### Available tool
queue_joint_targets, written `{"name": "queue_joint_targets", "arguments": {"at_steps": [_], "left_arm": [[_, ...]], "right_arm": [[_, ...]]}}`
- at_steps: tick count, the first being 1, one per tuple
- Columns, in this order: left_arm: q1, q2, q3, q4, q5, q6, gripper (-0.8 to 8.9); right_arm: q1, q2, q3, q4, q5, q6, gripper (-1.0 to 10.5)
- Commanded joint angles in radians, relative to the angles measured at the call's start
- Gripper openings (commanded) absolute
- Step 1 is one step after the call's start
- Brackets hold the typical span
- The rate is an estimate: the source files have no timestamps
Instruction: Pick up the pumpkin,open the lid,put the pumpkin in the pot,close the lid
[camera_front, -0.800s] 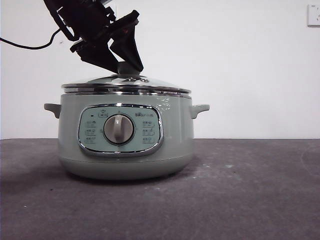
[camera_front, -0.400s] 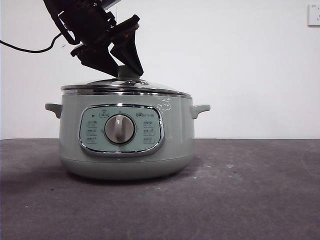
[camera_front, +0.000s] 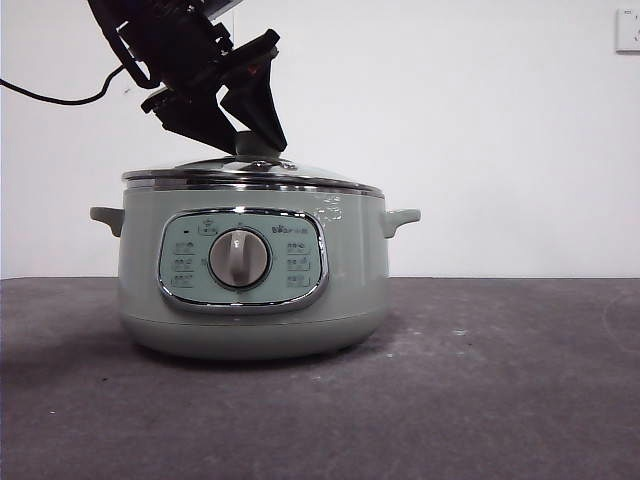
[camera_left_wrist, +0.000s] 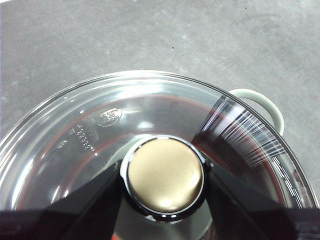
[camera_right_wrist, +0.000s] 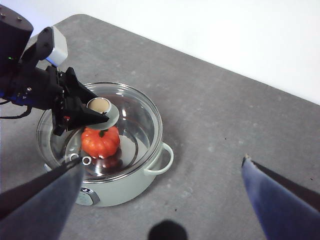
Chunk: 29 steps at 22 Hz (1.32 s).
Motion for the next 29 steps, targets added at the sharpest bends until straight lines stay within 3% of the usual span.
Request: {"name": "queue_joint_targets", "arguments": {"at_steps": [1,15,22,29], "left_arm": [[-0.002,0.019,-0.001,-0.008,0.008,0.01,4.96],[-0.001,-0.064,0.001,-0.035,0.005,0.01,5.03],[-0.001,-0.214,0.001,-0.183,0.008,0.01,5.02],[-0.001,-0.427,0.001,-0.481,0.015,0.011,5.0]], "right_arm": [[0.001,-0.001,0.0,0.002,-0.001,0.01,6.6],[0.001,-0.001,0.0,-0.032,-0.007,0.01,6.6],[0.001,-0.001,0.0,-0.08,-0.169,0.026,6.6],[0.001,-0.001,0.0,-0.186,-0.354,0.029,6.4]]}}
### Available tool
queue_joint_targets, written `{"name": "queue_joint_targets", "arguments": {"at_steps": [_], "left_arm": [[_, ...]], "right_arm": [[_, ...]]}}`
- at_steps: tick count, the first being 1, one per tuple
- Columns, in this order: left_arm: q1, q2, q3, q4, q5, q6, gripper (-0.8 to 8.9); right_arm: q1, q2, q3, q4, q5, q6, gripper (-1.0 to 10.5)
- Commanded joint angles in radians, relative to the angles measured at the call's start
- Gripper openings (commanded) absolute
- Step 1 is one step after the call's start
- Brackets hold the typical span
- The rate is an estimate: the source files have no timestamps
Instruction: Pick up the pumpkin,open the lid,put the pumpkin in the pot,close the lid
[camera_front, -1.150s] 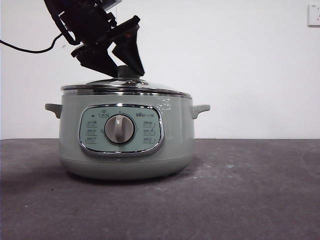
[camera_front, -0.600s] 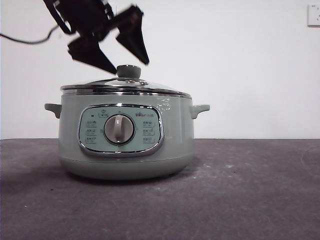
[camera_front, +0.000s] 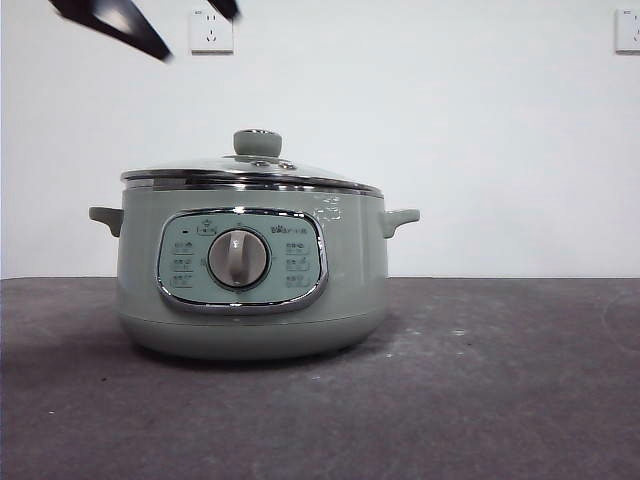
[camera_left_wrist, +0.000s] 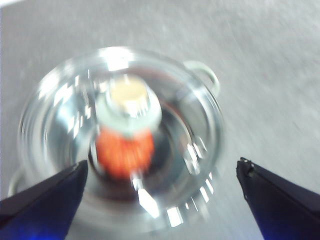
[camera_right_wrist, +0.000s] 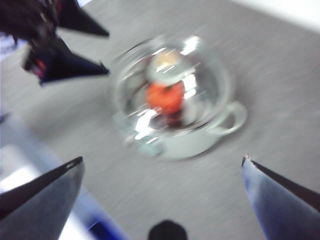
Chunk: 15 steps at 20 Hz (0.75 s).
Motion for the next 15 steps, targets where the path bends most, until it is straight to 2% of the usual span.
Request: {"name": "queue_joint_targets", "arguments": {"at_steps": [1,3,4,6,7,9,15], "left_arm": [[0.0,-0.079,-0.001,-0.104,0.005,0.007,4.99],[0.0,-0.143,-0.001,-0.183,0.012,0.007,4.9],[0.0,-0.169,-0.001,-0.217,0.034,0.007,4.12],[0.0,-0.207,-0.001,-0.27,0.09,0.007,1.24],[0.0,-0.22,-0.001,-0.288,0.11,0.008,-0.04],[-0.001,-0.231,-0.001,-0.31,0.131,0.008,-0.08],[0.0,-0.23,-0.001,-0.324,0.129,0.007,-0.03]], "right_arm": [[0.001,0.0,0.0,-0.033,-0.085,0.01,5.9],[0.001,0.0,0.0,-0.059,-0.108,0.01,5.3],[0.002,0.0,0.0,-0.074,-0.118,0.009,5.3],[0.001,0.0,0.0,-0.109,-0.117,0.009,4.9],[0.001,0.0,0.0,-0.122,-0.118,0.009,3.5],[0.001,0.0,0.0,-0.139,-0.118,-0.008,-0.3],[0.001,-0.001,0.0,-0.133,-0.116,0.009,0.0]]}}
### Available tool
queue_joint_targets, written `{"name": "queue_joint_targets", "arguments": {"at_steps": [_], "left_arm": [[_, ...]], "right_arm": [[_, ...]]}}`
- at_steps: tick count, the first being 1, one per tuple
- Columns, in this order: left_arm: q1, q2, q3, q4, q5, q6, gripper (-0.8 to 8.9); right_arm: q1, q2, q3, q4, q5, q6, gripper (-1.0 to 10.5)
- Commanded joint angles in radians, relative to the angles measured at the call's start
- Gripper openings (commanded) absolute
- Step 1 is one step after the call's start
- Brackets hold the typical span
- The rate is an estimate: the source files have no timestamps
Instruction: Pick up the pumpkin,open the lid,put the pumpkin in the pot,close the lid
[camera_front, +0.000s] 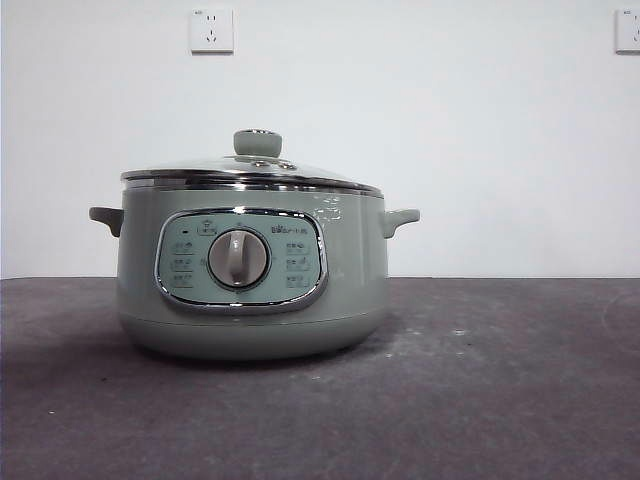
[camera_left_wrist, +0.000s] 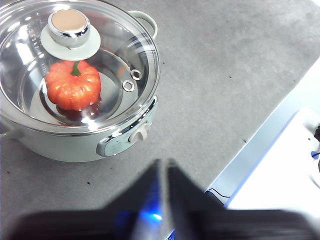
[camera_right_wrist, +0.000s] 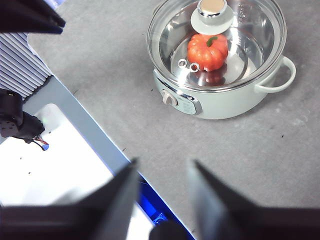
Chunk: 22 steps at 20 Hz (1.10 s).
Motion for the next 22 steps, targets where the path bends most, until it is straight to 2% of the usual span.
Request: {"name": "queue_joint_targets", "arguments": {"at_steps": [1,14,16,19,22], "left_arm": [[0.0,0.0,-0.001,0.0,-0.003,0.007,-0.03],[0.003,0.0,-0.001,0.024,-0.017,0.019,-0.03],[0.062,-0.026,-0.005,0.164,-0.065,0.064,-0.03],[0.196,-0.122,-0.058,0.417,-0.029,0.107,-0.03],[0.325,-0.261,-0.23,0.682,-0.005,0.107,-0.03]], "right_arm": [[0.001,-0.002,0.0,0.004,0.0,0.009,0.0],[0.001,-0.008,0.0,0.003,0.0,0.009,0.0],[0.001,-0.008,0.0,0.003,0.0,0.009,0.0],[0.001,-0.008,0.0,0.003,0.0,0.009,0.0],[0.001,-0.008,0.0,0.003,0.003,0.009,0.0]]}}
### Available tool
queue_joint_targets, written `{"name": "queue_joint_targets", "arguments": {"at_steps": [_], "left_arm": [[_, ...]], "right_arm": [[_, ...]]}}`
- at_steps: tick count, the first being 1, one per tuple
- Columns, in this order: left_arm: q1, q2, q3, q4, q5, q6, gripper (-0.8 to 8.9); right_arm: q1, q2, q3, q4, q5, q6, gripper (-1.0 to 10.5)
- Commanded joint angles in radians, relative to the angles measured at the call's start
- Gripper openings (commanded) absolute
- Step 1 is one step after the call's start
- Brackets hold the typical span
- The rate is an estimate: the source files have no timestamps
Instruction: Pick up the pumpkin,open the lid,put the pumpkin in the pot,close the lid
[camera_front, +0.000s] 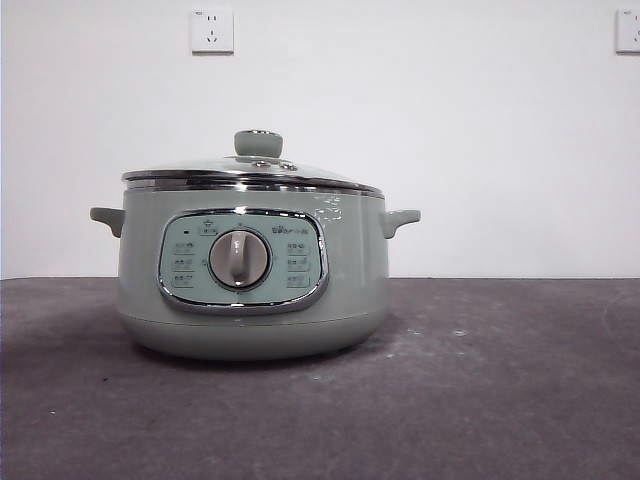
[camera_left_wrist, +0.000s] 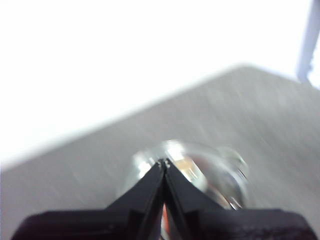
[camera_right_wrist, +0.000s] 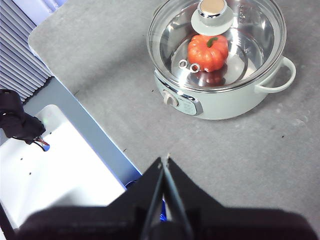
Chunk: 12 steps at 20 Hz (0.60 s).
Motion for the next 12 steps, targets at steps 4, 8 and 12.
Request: {"name": "queue_joint_targets", "arguments": {"at_steps": [4,8,12], "left_arm": [[0.178,-0.269,-0.433,0.412,-0.004,0.018,-0.03],[0.205,-0.46,-0.735,0.511,-0.114,0.016,-0.03],[0.205,-0.614,-0.951,0.51,-0.186,0.01,-0.03]], "right_arm": [[0.001,-0.004,0.0,0.003,0.003,0.007,0.0],[0.001,-0.004,0.0,0.002,0.003,0.007,0.0],[0.001,-0.004,0.0,0.001,0.003,0.007,0.0]]}}
